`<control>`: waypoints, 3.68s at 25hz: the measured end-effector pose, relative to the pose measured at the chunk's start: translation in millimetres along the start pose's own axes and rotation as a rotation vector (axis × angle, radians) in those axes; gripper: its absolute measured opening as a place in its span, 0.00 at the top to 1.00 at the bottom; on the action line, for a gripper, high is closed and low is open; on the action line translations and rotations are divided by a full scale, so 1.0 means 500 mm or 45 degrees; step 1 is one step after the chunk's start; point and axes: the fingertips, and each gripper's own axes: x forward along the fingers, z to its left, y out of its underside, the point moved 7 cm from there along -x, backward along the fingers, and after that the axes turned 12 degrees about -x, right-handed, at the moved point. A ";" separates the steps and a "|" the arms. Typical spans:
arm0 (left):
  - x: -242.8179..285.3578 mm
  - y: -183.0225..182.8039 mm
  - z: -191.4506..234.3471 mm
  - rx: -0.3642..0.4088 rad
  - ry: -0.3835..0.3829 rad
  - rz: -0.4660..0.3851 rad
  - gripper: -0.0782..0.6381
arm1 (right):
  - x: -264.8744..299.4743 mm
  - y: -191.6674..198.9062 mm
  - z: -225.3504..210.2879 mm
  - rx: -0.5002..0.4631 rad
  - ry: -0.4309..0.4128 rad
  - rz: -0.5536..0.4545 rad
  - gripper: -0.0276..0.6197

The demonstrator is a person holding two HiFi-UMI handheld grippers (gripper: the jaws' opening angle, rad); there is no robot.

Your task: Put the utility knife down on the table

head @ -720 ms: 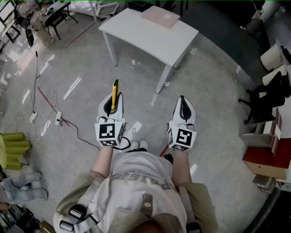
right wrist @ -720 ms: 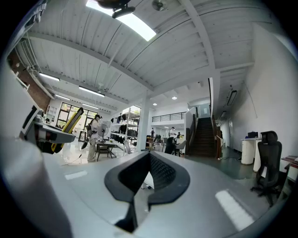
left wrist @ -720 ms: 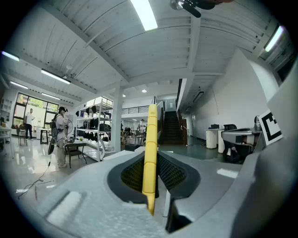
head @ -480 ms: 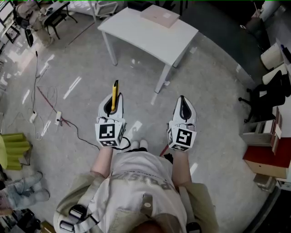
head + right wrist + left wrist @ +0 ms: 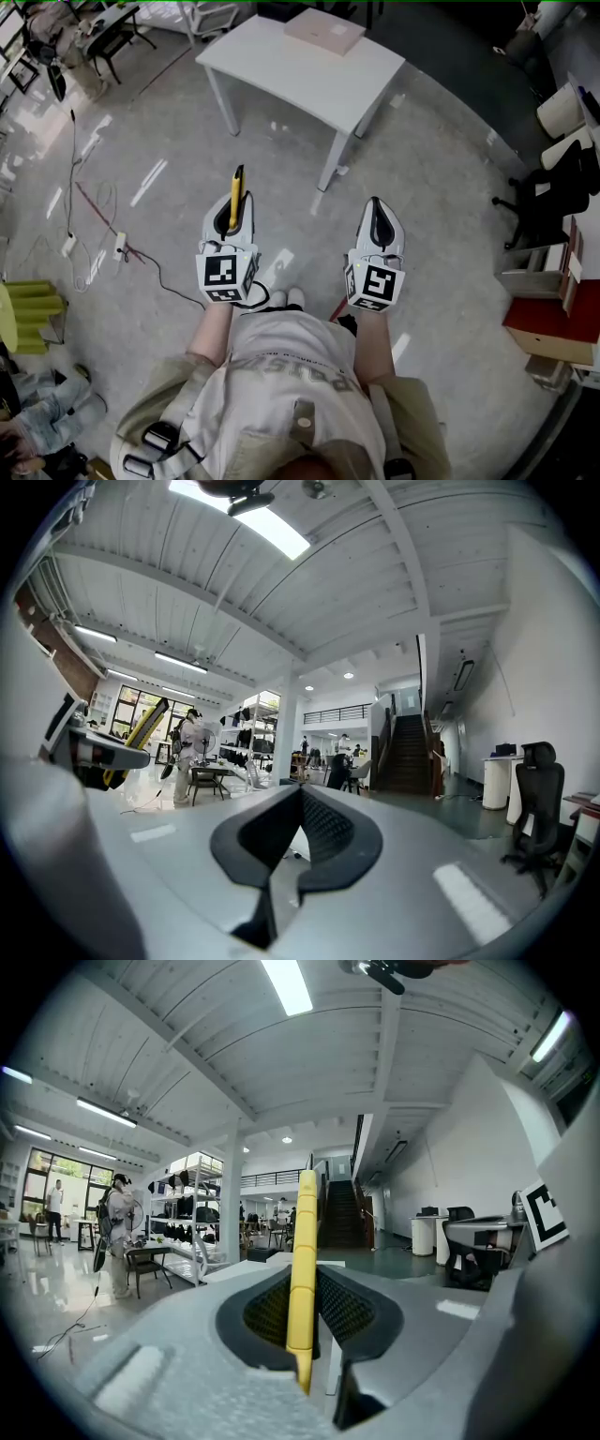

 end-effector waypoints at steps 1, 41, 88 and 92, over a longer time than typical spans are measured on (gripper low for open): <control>0.003 -0.002 -0.003 0.002 -0.002 -0.002 0.80 | 0.001 0.002 -0.004 0.001 -0.001 0.002 0.96; 0.248 0.000 0.151 -0.055 -0.080 0.038 0.80 | 0.283 0.087 -0.037 0.284 -0.124 -0.014 0.67; 0.814 -0.057 0.473 -0.101 0.039 0.220 0.80 | 0.855 0.140 0.030 0.356 0.000 0.164 0.68; 0.883 -0.079 0.478 -0.090 0.041 0.203 0.80 | 0.912 0.142 0.004 0.361 0.011 0.149 0.67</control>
